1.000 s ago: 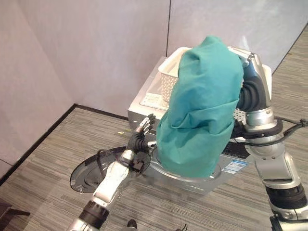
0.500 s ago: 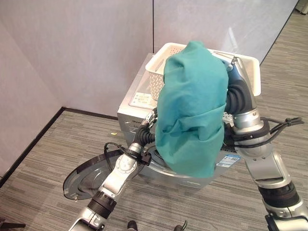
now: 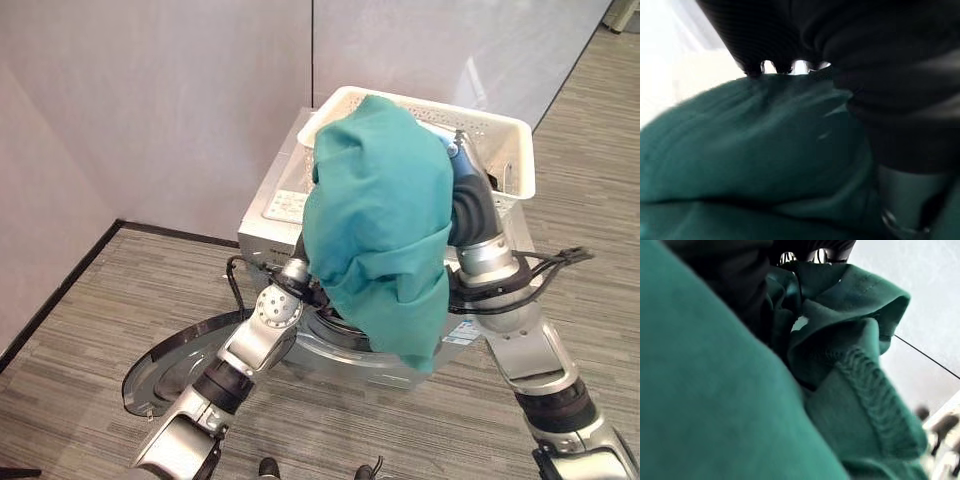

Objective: Grab the laundry basket,head to the washer,open it,put in the laundry and shut it.

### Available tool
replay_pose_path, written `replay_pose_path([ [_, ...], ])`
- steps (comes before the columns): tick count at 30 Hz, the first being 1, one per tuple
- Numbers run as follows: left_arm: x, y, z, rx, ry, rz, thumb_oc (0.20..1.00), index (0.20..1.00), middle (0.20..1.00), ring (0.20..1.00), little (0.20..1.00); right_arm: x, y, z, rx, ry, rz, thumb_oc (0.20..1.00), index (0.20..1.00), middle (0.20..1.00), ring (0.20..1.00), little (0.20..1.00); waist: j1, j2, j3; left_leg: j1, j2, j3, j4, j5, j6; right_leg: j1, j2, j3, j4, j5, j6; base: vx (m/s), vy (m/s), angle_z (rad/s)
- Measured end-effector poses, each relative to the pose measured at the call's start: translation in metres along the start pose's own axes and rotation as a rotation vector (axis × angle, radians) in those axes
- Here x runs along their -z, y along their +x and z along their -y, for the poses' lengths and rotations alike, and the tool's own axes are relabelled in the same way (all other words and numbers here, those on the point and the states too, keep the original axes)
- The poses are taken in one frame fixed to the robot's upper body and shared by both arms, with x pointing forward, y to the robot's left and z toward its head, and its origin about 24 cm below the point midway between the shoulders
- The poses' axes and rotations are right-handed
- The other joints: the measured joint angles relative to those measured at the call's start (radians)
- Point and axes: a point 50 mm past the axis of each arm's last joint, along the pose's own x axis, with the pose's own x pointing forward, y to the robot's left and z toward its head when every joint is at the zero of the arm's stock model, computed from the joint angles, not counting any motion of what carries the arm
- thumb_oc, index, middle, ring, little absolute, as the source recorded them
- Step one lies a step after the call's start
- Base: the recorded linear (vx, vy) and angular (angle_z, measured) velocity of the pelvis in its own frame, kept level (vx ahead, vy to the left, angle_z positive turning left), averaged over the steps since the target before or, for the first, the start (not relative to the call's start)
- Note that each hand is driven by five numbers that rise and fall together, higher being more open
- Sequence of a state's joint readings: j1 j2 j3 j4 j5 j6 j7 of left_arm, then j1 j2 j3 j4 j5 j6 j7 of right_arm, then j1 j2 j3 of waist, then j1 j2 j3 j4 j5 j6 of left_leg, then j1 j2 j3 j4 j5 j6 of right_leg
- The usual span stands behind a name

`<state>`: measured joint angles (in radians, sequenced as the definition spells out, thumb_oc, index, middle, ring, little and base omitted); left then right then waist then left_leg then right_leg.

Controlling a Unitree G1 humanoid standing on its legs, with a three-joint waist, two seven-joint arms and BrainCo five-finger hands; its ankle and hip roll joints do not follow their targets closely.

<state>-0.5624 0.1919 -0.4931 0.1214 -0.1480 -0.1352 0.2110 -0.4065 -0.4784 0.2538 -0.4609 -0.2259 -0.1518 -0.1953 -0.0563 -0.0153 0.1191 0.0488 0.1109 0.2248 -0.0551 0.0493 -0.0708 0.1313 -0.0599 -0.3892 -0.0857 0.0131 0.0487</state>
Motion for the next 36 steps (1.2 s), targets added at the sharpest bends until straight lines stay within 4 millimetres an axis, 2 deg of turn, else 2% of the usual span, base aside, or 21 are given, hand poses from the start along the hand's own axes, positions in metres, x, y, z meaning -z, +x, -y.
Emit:
replay_pose_path([
  [2,-0.007,0.008,0.005,-0.001,-0.022,0.028,1.0,1.0,1.0,1.0,1.0,-0.001,0.0,-0.005,-0.011,0.035,-0.001,0.2,0.2,0.2,0.2,0.2,-0.018,-0.001,-0.001,-0.003,0.0,0.007,-0.001,0.0,0.0,-0.008,-0.001,0.008,0.0,0.003,0.0,0.0,0.004,-0.12],
  [7,-0.006,0.009,0.007,-0.019,-0.077,0.015,1.0,1.0,1.0,1.0,1.0,-0.002,-0.001,-0.008,-0.023,0.064,-0.006,0.2,0.2,0.2,0.2,0.2,-0.024,-0.001,-0.001,-0.002,0.003,0.032,-0.002,0.0,0.0,-0.019,0.0,0.027,0.0,0.007,-0.001,0.01,-0.001,-0.12],
  [12,-0.006,0.008,0.005,-0.039,-0.077,0.013,1.0,1.0,1.0,1.0,1.0,-0.001,-0.001,-0.008,-0.019,0.081,-0.01,0.2,0.2,0.2,0.2,0.2,-0.022,0.0,-0.001,-0.009,0.003,0.031,0.0,0.0,0.0,-0.025,-0.002,0.027,0.0,0.009,-0.001,0.0,0.0,0.0],
  [19,-0.002,0.003,0.001,-0.064,-0.19,-0.023,1.0,1.0,1.0,1.0,1.0,0.0,-0.001,-0.007,-0.001,0.077,-0.019,0.2,0.2,0.2,0.2,0.2,-0.014,0.001,-0.002,-0.012,0.002,0.032,0.001,0.001,0.001,-0.027,-0.004,0.026,0.0,0.01,0.0,0.02,-0.014,0.0],
  [29,-0.001,0.002,0.0,-0.06,-0.187,-0.025,1.0,1.0,1.0,1.0,1.0,0.0,-0.001,-0.007,-0.002,0.077,-0.019,0.2,0.2,0.2,0.2,0.2,-0.013,0.002,-0.002,-0.013,0.001,0.032,0.001,0.001,0.002,-0.027,-0.006,0.026,0.0,0.01,0.002,0.0,-0.002,0.0],
  [31,0.003,-0.01,-0.003,-0.043,-0.222,-0.043,1.0,1.0,1.0,1.0,1.0,0.0,-0.001,-0.005,-0.001,0.071,-0.02,0.2,0.2,0.2,0.2,0.2,-0.012,0.003,-0.002,-0.013,0.001,0.032,0.001,0.001,0.002,-0.026,-0.005,0.025,0.0,0.01,0.001,0.05,-0.039,0.0],
  [33,0.008,-0.027,-0.009,-0.024,-0.242,-0.072,1.0,1.0,1.0,1.0,1.0,0.001,-0.004,0.002,0.01,0.057,-0.032,0.2,0.2,0.2,0.2,0.2,0.006,0.008,-0.001,-0.019,-0.003,0.029,0.002,0.001,0.002,-0.023,-0.004,0.021,0.0,0.009,0.002,0.03,-0.03,0.05],
  [34,0.004,-0.047,-0.015,-0.02,-0.274,-0.065,1.0,1.0,1.0,1.0,1.0,0.003,-0.01,0.013,0.042,0.044,-0.055,0.2,0.2,0.2,0.2,0.2,0.018,0.01,0.0,-0.02,-0.003,0.026,0.004,0.001,0.002,-0.02,-0.004,0.013,0.0,0.005,0.003,0.0,-0.015,0.19],
  [35,0.003,-0.058,-0.018,-0.022,-0.295,-0.068,1.0,1.0,1.0,1.0,1.0,0.005,-0.012,0.018,0.057,0.034,-0.071,0.2,0.2,0.2,0.2,0.2,0.016,0.011,0.001,-0.018,-0.002,0.018,0.005,0.001,0.002,-0.016,-0.005,0.001,-0.001,0.003,0.002,0.0,-0.01,0.39],
  [36,0.005,-0.065,-0.023,-0.016,-0.295,-0.091,1.0,1.0,1.0,1.0,1.0,0.009,-0.013,0.022,0.068,0.027,-0.093,0.2,0.2,0.2,0.2,0.2,0.033,0.021,0.006,-0.022,-0.005,-0.002,0.005,0.004,0.003,-0.007,-0.005,-0.016,0.0,0.002,0.003,-0.01,-0.004,0.37],
])
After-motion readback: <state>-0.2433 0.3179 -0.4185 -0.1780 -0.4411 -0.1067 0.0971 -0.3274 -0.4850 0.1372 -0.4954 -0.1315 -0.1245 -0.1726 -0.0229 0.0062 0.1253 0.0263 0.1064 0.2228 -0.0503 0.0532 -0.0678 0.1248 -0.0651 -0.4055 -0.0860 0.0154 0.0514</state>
